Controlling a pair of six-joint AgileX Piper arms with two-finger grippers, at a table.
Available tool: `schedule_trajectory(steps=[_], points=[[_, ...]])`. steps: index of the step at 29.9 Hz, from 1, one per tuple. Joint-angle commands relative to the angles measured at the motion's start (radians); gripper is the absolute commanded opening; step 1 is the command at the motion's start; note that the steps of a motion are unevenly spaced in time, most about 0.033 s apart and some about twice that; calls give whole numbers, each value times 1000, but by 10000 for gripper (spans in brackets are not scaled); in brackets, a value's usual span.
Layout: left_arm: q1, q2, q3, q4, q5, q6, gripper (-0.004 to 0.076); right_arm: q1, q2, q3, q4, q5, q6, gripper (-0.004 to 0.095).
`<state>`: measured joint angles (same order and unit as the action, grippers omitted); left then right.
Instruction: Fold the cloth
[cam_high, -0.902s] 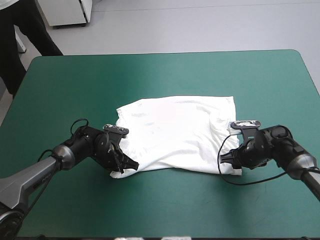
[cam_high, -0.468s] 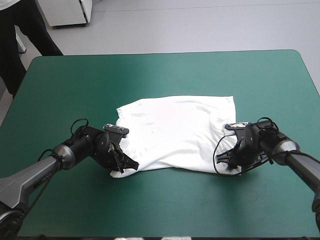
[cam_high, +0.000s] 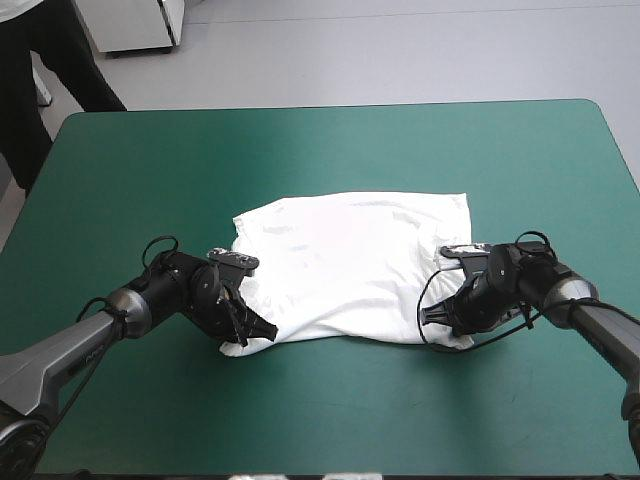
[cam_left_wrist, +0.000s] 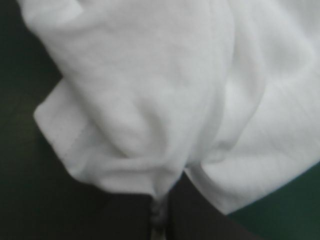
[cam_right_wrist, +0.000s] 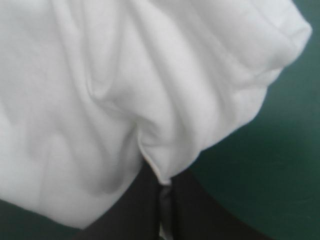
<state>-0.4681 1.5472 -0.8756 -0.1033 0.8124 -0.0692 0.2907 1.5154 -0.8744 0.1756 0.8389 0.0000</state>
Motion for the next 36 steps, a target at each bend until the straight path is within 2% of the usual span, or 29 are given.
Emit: schedule_trajectory(steps=[1,13,21,27,36], points=[[-9,8,4,-42,-45,15,-10,4,-29,13,40,36,-8,-13],[-9,-299,0,-39,75,11,-10,4,-252,-17,-18,147,44,-13],[-7,-415,-46,-32,66,6,-10,4,-288,-173,-82,186,77,-13],[-6,-395,-147,111,2,-52,-10,4,-286,-272,-158,121,118,-13],[-6,-315,-258,285,-104,-133,-10,3,-263,-337,-295,-65,200,-13]])
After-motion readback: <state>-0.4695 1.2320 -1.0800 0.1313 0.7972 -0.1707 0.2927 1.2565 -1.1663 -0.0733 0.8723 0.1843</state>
